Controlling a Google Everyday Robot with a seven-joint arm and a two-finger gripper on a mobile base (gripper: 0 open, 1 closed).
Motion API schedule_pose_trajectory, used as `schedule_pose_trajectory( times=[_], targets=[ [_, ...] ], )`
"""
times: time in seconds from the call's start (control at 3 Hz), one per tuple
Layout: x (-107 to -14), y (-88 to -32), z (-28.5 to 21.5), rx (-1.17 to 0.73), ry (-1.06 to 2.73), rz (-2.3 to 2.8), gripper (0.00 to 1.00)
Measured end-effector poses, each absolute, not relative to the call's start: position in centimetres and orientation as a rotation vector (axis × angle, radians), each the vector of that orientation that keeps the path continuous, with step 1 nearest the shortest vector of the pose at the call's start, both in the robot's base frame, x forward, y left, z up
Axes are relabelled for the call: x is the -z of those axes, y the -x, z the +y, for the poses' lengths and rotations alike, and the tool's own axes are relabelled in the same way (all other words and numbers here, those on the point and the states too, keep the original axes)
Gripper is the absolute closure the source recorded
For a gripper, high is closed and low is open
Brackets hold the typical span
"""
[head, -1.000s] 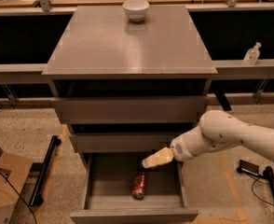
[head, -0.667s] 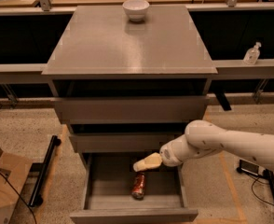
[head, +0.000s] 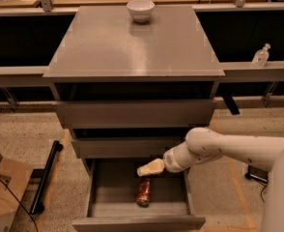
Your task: Pick coke can from bottom drawer and place on counter
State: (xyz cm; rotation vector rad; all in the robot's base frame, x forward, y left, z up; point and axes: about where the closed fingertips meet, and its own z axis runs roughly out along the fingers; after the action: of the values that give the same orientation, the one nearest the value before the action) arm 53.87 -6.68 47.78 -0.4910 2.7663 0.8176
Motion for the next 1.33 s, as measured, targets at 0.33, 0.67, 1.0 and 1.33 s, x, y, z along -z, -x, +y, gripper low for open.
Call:
schedule_pose_trajectory(
  times=[0.33,0.67,1.0,1.33],
  targets=[
    [-44.0,-56.0,-7.2,-0.739,0.391,2.800,0.00],
    [-40.1,-57.1,-7.9,-0.627,0.324,2.828,0.00],
    [-35.6,-57.6,-8.4,-0.524,0.255,2.861,0.00],
    [-31.4,-58.0,-7.9,-0.478,0.197,2.877,0.00]
  ],
)
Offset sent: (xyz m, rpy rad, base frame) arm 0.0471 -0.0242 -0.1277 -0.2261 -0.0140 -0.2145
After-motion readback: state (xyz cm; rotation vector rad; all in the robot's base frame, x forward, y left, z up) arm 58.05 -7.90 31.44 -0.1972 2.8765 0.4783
